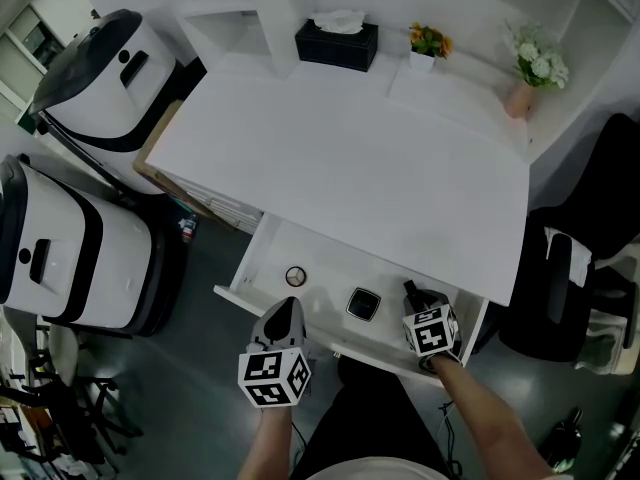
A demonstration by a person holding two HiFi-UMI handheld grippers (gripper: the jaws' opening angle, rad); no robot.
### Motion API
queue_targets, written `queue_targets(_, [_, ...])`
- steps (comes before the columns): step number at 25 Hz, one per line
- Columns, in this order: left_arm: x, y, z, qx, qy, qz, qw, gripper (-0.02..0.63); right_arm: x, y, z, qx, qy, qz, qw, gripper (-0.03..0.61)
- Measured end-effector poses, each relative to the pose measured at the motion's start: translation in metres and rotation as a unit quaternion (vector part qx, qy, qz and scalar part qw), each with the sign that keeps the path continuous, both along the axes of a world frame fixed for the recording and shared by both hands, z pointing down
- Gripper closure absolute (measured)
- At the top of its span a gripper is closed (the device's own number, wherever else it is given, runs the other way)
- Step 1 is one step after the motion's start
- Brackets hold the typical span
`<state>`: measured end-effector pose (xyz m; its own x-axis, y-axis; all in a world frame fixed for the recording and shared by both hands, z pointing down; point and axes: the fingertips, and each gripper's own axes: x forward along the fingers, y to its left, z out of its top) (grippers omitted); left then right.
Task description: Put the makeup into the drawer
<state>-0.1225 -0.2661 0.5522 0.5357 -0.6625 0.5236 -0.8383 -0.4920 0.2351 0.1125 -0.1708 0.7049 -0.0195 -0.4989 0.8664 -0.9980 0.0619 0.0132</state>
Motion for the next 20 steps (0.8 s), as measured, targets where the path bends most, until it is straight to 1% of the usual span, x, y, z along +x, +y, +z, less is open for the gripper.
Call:
queue_targets(7, [0.003, -0.001, -0.002, 0.001, -0.001, -0.001, 1.0000, 0.615, -0.002, 0.000, 0.000, 0.006, -0.011, -0.004, 1.000, 0.474])
queue_targets(13, [0.004, 0.000, -0.003, 0.003, -0.003, -0.002, 1.0000, 0.614, 0.000, -0.001, 0.000, 0.016, -0.001, -0.019, 1.000, 0.474])
queue_targets(16, [0.003, 0.000, -0.004, 0.004, -0.004, -0.003, 1.0000, 0.615, -0.002, -0.003, -0.004, 0.020, -0.011, -0.013, 1.000, 0.469])
queue_targets(20, [0.001, -0.001, -0.008, 0.008, -0.004, -0.006, 0.9999, 0.615, -0.004, -0.007, -0.020, 0.041, -0.021, -0.001, 0.999, 0.469])
